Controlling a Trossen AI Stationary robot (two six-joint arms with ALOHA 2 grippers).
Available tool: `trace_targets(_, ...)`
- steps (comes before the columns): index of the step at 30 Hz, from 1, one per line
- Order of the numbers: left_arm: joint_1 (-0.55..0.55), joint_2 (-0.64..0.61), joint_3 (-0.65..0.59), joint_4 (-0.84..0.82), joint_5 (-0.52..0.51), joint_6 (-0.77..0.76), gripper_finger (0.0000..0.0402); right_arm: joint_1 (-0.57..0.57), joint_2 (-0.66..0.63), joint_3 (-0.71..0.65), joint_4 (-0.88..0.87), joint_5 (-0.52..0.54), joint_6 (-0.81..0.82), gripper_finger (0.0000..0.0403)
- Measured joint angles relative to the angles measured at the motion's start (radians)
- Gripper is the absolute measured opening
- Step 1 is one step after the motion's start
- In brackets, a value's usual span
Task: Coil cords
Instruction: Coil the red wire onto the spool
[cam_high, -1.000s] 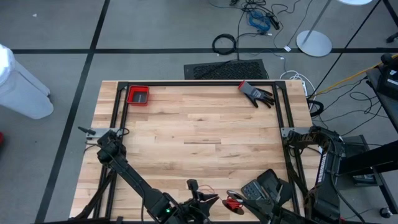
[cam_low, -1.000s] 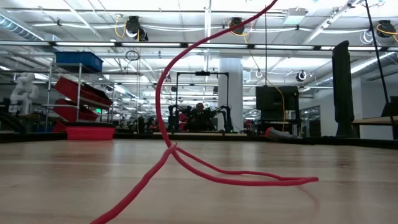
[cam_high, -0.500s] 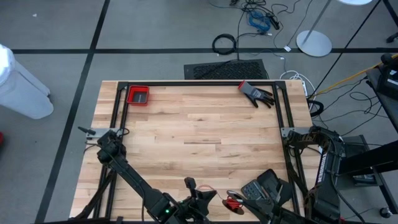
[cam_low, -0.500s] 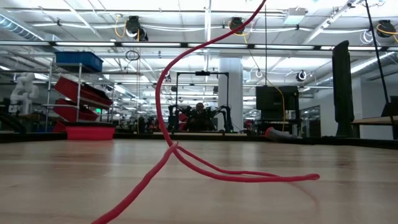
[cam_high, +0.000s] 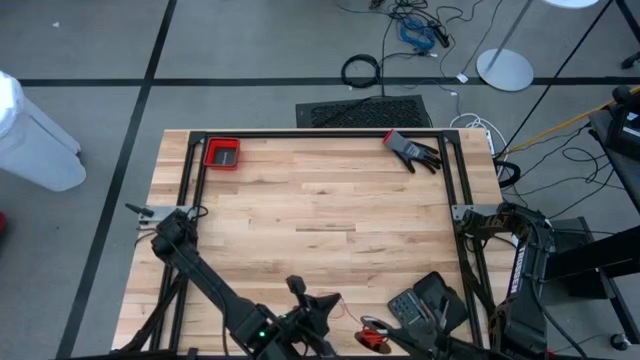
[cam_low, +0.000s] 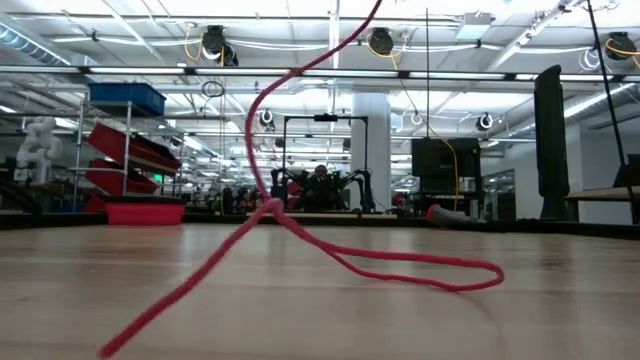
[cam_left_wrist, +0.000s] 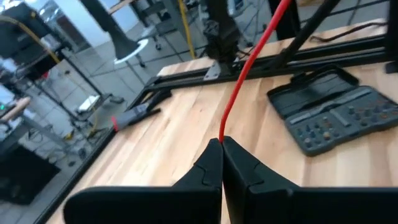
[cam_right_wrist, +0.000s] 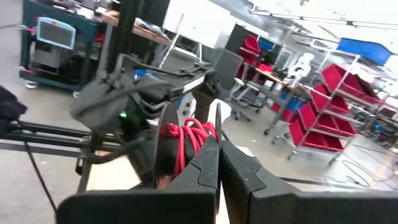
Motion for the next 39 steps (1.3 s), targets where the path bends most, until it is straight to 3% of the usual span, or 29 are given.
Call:
trace_targets(9, 0.004, -0.007, 0.0, -0.213, -0.075, -0.211, 0.0, -0.001, 0.0, 0.0, 0.021, -0.078, 0.009, 0.0)
trace_targets(25, -0.07, -0.062, 0.0, -0.235, -0.093, -0.249, 0.0, 0.0, 0.0, 0.0, 0.017, -0.077, 0.022, 0.0)
trace_targets(32, -0.06, -0.058, 0.0, -0.228, -0.06, -0.293, 0.0, -0.001, 0.0, 0.0, 0.02, -0.069, 0.017, 0.0)
trace_targets(39, -0.022, -0.055, 0.0, -0.176, -0.075, -0.259, 0.0, -0.043, 0.0, 0.0, 0.02, 0.007, 0.026, 0.0)
